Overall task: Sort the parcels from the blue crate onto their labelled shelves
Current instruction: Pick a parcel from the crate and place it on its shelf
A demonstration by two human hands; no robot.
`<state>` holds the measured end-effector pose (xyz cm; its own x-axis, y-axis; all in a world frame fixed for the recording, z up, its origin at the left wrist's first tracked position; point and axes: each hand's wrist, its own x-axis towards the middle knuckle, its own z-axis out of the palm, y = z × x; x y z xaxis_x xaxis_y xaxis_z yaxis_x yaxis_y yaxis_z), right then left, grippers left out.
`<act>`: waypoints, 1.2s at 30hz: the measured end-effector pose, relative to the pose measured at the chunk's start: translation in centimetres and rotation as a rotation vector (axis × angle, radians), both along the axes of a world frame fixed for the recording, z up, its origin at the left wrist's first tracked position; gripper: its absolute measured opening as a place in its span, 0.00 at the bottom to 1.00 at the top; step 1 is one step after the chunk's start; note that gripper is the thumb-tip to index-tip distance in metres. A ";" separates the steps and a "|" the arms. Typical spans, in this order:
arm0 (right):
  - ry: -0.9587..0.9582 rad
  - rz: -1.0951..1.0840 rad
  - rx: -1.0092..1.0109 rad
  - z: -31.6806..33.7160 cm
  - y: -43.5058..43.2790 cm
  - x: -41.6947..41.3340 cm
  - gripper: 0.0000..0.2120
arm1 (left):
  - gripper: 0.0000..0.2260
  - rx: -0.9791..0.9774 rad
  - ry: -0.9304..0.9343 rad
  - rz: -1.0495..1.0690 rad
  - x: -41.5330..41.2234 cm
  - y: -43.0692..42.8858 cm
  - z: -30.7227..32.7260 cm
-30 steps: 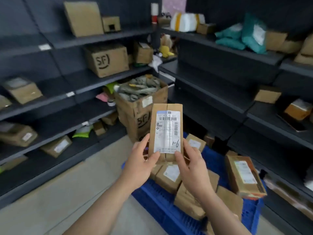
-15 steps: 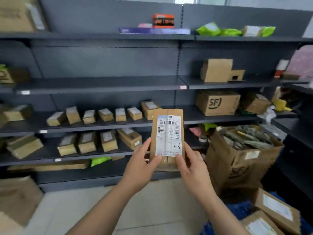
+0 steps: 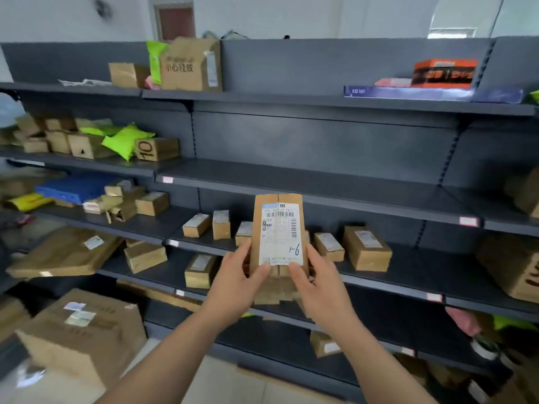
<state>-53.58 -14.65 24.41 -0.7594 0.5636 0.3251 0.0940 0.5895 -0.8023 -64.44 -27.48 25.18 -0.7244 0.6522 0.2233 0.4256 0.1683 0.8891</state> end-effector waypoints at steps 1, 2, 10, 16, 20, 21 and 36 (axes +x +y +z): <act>0.000 0.022 0.003 0.3 1.1 -2.1 0.20 | 0.24 -0.003 0.010 0.031 -1.8 0.8 0.3; 0.000 0.043 0.014 0.6 2.2 -4.2 0.20 | 0.25 -0.001 0.011 0.062 -3.6 1.7 0.6; -0.054 0.199 0.089 2.7 9.4 -20.5 0.18 | 0.20 0.119 -0.116 0.200 -17.2 7.4 1.5; -0.053 0.264 0.032 3.8 12.4 -32.2 0.18 | 0.19 0.150 -0.106 0.235 -26.8 9.2 3.3; -0.029 0.261 0.073 5.4 13.7 -40.6 0.18 | 0.23 0.133 -0.092 0.217 -35.3 10.1 4.6; -0.017 0.257 0.069 5.9 13.8 -42.6 0.18 | 0.22 0.129 -0.076 0.200 -37.6 10.3 4.9; -0.068 0.074 -0.106 7.4 15.0 -67.4 0.18 | 0.31 -0.056 -0.106 0.039 -65.6 13.6 6.9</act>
